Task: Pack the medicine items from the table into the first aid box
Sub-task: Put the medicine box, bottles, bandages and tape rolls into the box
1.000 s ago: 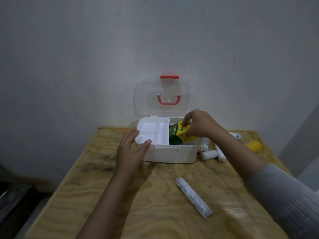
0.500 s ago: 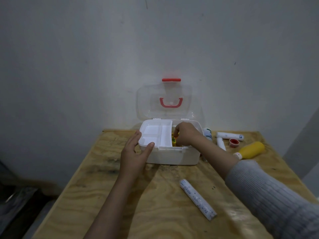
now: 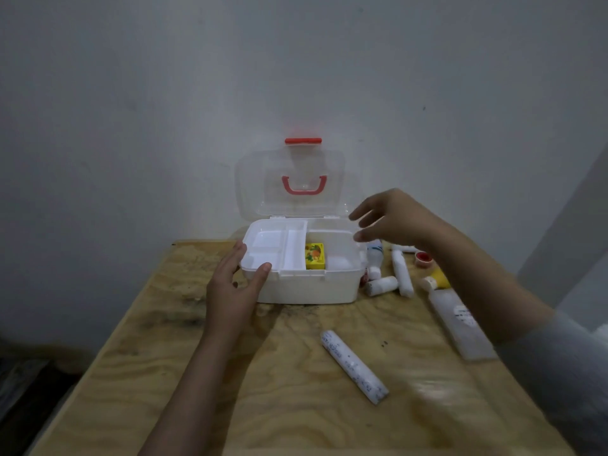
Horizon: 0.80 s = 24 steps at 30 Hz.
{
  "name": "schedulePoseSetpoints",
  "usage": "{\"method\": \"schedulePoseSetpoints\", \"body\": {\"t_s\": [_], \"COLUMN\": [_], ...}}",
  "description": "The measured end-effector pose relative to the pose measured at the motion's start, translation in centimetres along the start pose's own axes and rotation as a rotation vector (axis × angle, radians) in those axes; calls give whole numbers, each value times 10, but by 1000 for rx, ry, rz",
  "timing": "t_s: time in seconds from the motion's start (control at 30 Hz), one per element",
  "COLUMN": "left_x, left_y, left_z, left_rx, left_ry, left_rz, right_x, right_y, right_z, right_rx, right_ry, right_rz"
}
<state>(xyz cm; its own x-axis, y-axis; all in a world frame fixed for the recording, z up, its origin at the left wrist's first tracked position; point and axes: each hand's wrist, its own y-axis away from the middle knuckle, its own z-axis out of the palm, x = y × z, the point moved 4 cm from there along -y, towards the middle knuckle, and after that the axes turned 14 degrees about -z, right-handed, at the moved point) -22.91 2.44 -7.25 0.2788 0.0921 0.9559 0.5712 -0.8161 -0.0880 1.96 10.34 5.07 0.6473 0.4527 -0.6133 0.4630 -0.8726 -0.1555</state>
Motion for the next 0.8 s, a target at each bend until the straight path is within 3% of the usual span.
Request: {"method": "schedulePoseSetpoints", "body": {"t_s": [0.17,0.3,0.47,0.67,0.8], "left_x": [-3,-4,-5,0,-1], "left_y": [3,3,4,9,9], "left_z": [3,4,4,3,3], "left_rx": [-1,-4,6,26,27], "left_ry": [63,82,86,83,81], "left_rz": [-6,-4,-9,18,17], "right_x": [43,95,120,118,111], "right_y": [70,130,181,195,206], "right_z": [-36,-14,30,45,39], "right_rx": [136,149,217,504,601], "right_ry": [93,210,379,380,301], "right_rz": [121,293,370,280,216]}}
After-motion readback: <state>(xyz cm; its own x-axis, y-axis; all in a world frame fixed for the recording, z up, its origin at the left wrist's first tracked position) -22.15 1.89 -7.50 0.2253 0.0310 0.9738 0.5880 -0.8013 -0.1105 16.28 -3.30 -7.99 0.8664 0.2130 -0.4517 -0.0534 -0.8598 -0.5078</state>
